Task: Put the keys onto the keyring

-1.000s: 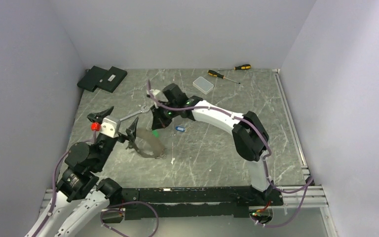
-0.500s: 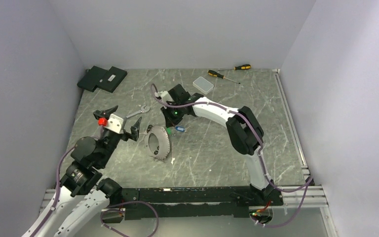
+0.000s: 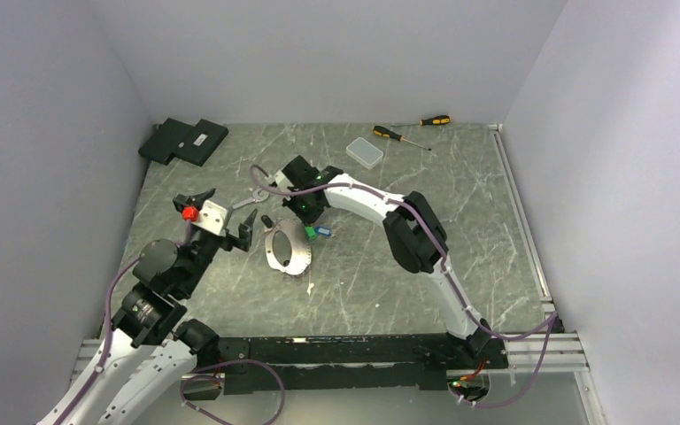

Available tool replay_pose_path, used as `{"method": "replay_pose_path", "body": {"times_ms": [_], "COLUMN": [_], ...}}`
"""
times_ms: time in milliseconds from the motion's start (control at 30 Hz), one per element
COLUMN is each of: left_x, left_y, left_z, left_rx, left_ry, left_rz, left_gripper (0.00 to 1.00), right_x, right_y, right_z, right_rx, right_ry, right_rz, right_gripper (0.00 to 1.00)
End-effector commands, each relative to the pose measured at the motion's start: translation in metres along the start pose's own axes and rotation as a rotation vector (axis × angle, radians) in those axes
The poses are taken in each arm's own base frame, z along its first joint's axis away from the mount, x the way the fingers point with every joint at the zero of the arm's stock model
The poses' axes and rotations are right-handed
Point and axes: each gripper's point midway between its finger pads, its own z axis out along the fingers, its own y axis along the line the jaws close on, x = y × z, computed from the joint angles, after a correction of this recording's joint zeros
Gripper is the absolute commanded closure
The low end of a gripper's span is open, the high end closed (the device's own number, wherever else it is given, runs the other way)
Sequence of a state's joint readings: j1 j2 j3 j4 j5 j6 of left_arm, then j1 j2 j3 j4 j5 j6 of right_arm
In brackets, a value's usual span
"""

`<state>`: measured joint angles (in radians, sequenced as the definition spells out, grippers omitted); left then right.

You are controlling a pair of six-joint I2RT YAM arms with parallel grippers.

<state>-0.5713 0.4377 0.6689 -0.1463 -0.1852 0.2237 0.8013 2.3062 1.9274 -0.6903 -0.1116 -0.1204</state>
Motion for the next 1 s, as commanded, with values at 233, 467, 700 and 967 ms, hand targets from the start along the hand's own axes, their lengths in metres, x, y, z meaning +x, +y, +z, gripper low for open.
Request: {"method": "replay_pose_path", "body": {"times_ms": [233, 467, 700, 967], "left_x": [-0.012, -0.010, -0.011, -0.010], "left_y": [0.002, 0.003, 0.002, 0.002], "left_z": [0.004, 0.005, 0.005, 0.006], "left_rx": [0.001, -0.004, 0.005, 0.003], "left_ry": [-0.037, -0.027, -0.033, -0.030], "left_rz": [0.004, 0.003, 0.002, 0.001], "left_gripper": [0.01, 0.01, 0.01, 0.01], "right_x": [-0.009, -0.014, 0.021, 0.036], "right_y": [0.051, 0.090, 0.035, 0.012], "right_z": [0.012, 0.016, 0.013, 0.001], "right_rx": [-0.117, -0.203, 0.003, 0.091], "right_ry": [0.022, 0.010, 0.107, 0.139], "right_rz": [-0.043, -0.081, -0.113, -0.126], "right_gripper": [1.00, 1.00, 1.00, 0.64]}}
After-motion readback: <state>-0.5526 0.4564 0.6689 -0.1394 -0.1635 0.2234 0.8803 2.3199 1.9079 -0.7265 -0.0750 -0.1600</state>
